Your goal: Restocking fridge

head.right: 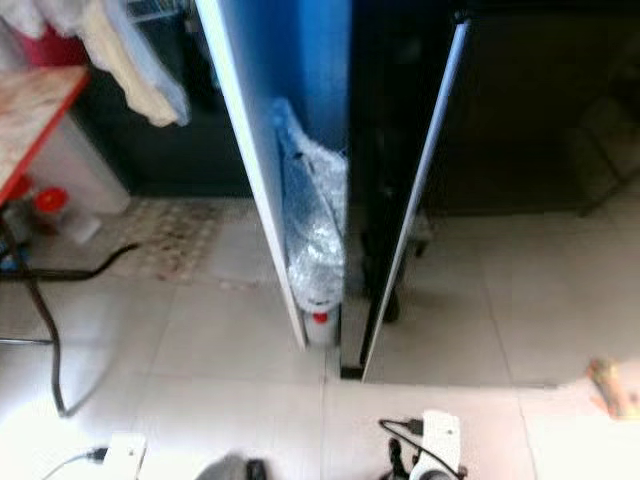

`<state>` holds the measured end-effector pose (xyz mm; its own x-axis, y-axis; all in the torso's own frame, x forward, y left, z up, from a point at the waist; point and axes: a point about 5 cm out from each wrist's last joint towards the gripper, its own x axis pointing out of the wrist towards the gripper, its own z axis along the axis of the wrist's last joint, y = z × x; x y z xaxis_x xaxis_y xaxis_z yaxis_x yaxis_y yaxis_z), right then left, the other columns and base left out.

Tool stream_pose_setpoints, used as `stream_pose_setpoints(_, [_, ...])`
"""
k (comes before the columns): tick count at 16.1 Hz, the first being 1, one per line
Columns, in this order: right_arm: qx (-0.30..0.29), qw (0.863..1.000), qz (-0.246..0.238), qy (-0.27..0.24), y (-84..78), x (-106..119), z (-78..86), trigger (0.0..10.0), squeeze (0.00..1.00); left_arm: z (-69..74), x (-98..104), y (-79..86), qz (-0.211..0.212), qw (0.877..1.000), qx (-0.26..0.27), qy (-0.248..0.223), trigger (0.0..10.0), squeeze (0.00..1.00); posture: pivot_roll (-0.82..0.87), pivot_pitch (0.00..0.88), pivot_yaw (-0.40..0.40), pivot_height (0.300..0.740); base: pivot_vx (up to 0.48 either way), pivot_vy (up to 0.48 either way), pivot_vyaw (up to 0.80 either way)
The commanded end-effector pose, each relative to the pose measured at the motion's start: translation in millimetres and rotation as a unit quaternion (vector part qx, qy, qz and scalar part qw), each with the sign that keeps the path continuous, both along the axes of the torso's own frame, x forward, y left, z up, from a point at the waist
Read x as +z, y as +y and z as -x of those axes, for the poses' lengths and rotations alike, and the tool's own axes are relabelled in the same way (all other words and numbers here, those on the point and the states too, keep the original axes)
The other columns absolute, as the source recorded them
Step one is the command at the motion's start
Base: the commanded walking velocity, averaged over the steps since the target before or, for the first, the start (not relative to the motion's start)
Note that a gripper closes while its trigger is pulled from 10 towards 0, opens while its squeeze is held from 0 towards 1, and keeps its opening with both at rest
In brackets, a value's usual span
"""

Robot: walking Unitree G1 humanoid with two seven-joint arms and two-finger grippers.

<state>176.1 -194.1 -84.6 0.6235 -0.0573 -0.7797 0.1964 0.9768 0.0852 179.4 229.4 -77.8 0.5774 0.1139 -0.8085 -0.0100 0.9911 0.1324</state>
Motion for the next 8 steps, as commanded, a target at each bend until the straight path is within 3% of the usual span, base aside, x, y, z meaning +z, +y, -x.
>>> stream_pose_setpoints(1, [-0.002, 1.0, -0.014, 0.011, 9.2, -3.5, 4.1, 10.0, 0.0, 6.9, -3.1, 1.3, -0.006, 1.0, -0.004, 0.015, 10.0, 0.0, -0.05, 0.191, 0.046, 0.74, 0.0, 0.292, 0.0])
stream_pose_setpoints(8, [0.0, 1.0, -0.012, 0.013, 7.5, -3.1, 3.4, 10.0, 0.0, 5.9, -3.5, -2.2, -0.003, 1.0, 0.004, 0.012, 10.0, 0.0, -0.04, 0.199, 0.036, 0.74, 0.0, 0.288, 0.0])
